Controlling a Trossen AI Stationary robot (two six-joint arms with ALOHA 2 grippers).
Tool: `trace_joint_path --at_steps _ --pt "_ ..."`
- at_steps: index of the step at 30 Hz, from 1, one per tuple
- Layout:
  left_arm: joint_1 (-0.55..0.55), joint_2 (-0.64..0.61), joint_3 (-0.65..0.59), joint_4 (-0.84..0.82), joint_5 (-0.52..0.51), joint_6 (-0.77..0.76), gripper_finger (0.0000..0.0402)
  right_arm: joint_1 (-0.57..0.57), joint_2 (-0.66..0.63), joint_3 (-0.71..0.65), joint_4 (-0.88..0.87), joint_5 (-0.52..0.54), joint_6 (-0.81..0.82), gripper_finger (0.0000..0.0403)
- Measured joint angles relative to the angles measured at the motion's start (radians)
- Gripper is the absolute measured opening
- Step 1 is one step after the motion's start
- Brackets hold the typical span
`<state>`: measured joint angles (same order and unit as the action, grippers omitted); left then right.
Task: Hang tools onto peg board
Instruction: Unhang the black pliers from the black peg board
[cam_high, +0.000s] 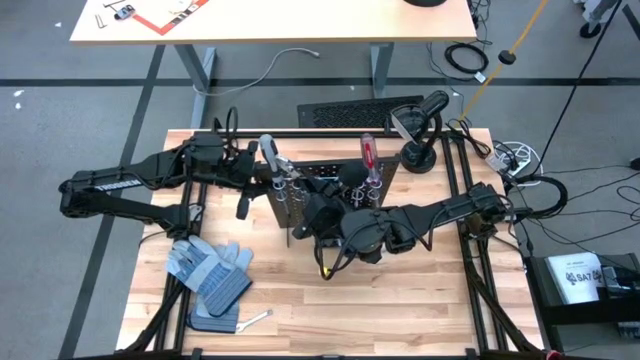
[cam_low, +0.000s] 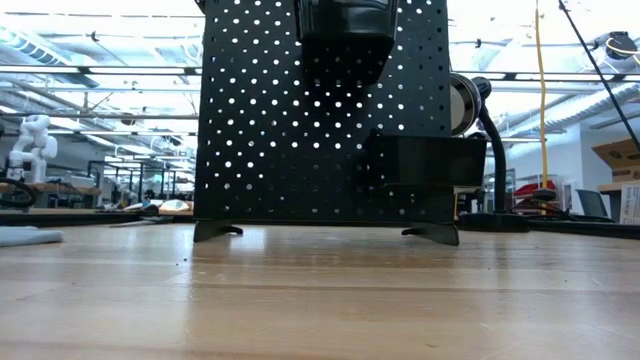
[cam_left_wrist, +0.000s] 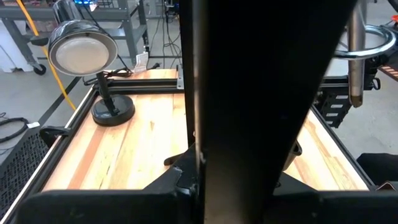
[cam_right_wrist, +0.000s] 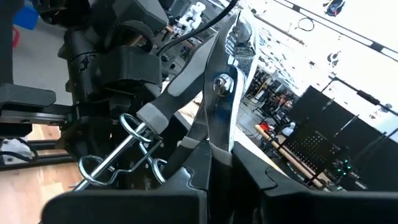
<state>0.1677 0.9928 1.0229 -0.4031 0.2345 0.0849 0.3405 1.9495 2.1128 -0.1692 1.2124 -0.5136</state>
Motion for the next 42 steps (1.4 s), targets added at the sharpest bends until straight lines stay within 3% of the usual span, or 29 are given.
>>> trace_joint_path --at_steps 19,42 --pt "0.000 0.001 0.000 -0.001 -0.001 0.000 0.0063 -0.003 -0.001 0.001 0.061 -0.052 -0.140 0.0024" --pt "0.000 0.002 0.000 0.005 -0.004 -0.001 0.0063 -0.013 0.000 0.001 0.227 -0.001 -0.223 0.0024"
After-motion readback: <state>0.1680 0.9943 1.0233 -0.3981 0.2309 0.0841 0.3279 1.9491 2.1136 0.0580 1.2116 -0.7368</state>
